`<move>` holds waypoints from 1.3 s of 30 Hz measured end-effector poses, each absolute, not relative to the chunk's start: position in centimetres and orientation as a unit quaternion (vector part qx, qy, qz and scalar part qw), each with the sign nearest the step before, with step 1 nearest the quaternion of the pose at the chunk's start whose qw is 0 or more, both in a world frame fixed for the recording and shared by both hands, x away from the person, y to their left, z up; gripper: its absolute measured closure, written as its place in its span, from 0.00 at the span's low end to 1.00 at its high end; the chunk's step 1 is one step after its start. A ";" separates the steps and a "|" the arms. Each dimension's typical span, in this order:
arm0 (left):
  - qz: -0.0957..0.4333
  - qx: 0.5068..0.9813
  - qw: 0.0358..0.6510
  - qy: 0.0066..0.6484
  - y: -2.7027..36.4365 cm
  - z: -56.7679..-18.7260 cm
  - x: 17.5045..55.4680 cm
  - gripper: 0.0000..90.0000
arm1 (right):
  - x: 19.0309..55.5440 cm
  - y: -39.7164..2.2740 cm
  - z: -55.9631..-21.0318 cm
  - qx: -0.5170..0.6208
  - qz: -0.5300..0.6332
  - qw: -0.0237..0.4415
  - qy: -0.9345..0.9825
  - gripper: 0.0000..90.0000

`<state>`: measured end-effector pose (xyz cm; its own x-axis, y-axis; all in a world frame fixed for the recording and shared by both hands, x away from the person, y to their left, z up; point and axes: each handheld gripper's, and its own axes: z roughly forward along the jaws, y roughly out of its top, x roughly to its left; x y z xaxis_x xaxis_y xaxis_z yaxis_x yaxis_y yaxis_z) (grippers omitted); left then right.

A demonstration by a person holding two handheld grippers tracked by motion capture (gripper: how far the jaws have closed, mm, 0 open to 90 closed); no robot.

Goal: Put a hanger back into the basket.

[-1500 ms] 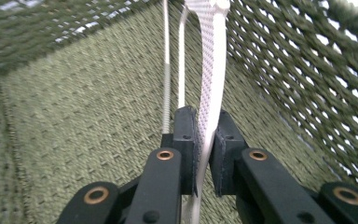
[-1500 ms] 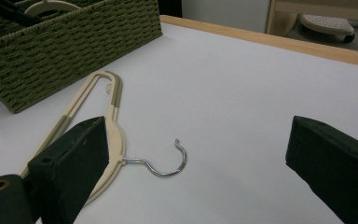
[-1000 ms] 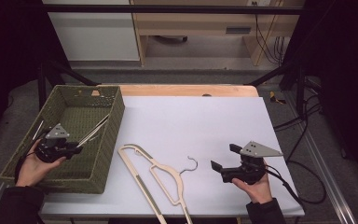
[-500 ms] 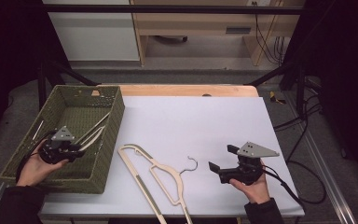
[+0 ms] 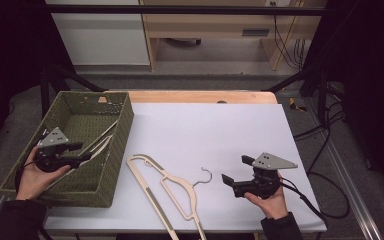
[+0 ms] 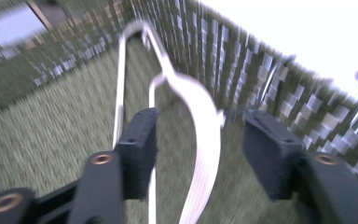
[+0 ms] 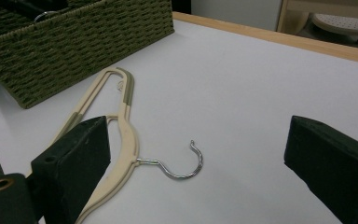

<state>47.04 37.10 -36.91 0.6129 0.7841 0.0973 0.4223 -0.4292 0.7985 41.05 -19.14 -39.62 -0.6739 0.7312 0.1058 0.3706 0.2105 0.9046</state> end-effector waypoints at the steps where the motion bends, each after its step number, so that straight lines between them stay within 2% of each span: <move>1: 0.242 0.800 0.398 0.378 37.0 -36.6 46.8 0.45 | 41.0 -19.0 -39.6 0.363 0.513 0.175 0.758 0.08; 8: 0.254 0.740 0.485 0.391 35.7 -34.7 45.1 0.22 | 40.9 -18.5 -39.6 0.362 0.515 0.170 0.758 0.08; 13: 0.262 0.728 0.516 0.367 32.9 -33.7 43.8 0.11 | 40.9 -18.3 -39.7 0.370 0.514 0.165 0.756 0.08; 23: 0.247 0.722 0.553 0.336 27.4 -34.3 41.2 0.07 | 40.7 -16.5 -39.9 0.363 0.501 0.157 0.770 0.07; 31: 0.220 0.750 0.532 0.326 24.5 -36.8 41.1 0.08 | 40.7 -15.3 -40.5 0.366 0.494 0.145 0.775 0.07; 39: 0.200 0.770 0.519 0.314 21.5 -38.3 41.4 0.08 | 40.7 -15.4 -40.6 0.363 0.485 0.152 0.781 0.07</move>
<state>41.45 21.51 -38.30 0.7230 0.6907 -0.0167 0.2750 -0.2655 0.9241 40.73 -15.37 -40.62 -0.6899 0.7148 0.1145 0.4199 0.2663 0.8676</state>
